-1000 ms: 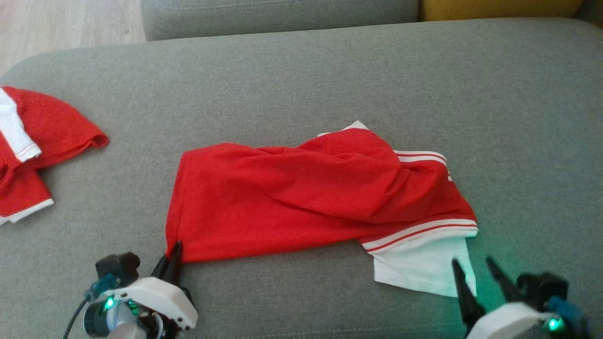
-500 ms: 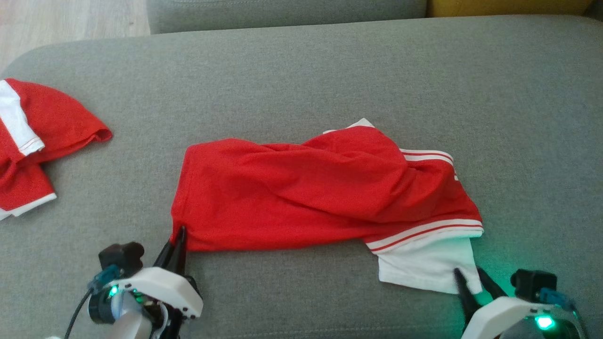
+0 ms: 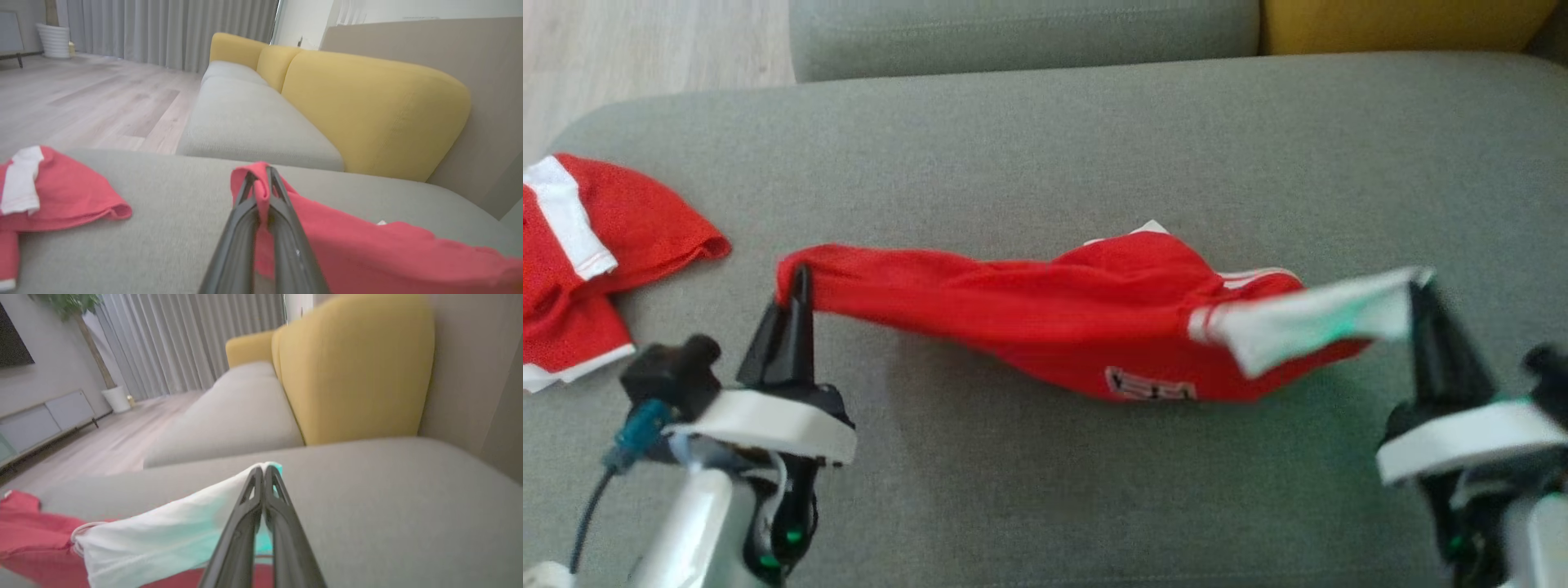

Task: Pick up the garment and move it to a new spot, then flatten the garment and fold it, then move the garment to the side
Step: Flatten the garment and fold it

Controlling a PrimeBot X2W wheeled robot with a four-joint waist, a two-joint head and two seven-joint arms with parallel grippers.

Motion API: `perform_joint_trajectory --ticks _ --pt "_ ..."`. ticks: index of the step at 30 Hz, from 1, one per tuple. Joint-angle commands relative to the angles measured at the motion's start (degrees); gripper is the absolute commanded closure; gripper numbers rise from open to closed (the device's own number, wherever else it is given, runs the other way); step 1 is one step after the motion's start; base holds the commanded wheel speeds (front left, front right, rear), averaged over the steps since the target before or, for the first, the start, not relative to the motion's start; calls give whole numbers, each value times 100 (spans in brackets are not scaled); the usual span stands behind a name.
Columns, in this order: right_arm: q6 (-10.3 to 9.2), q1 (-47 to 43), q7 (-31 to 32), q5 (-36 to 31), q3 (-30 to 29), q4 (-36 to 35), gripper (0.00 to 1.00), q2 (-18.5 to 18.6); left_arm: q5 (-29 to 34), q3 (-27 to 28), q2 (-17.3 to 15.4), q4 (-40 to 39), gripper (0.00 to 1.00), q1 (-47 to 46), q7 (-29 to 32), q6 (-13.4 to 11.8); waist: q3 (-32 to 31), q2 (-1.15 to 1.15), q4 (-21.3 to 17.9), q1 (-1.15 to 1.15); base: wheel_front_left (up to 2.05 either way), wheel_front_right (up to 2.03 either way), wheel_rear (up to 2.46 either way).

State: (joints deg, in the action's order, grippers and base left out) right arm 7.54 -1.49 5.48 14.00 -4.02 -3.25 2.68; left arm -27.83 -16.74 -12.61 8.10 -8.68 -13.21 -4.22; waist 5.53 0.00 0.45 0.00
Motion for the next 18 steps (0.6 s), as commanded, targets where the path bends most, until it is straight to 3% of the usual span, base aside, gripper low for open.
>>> perform_joint_trajectory --ticks 1,8,18 --pt "-5 366 -61 -85 55 -480 100 125 68 268 -196 -385 100 -304 82 -71 -102 0 -1 0 0 0 0" --pt "-5 1257 118 -173 -253 -1601 100 397 191 326 -419 -1411 100 -819 735 -307 -391 0 42 0 0 0 0" --pt "-5 2549 439 -112 -474 -2077 100 759 173 501 -609 -2184 100 -1725 1402 -469 -727 0 112 0 0 0 0"
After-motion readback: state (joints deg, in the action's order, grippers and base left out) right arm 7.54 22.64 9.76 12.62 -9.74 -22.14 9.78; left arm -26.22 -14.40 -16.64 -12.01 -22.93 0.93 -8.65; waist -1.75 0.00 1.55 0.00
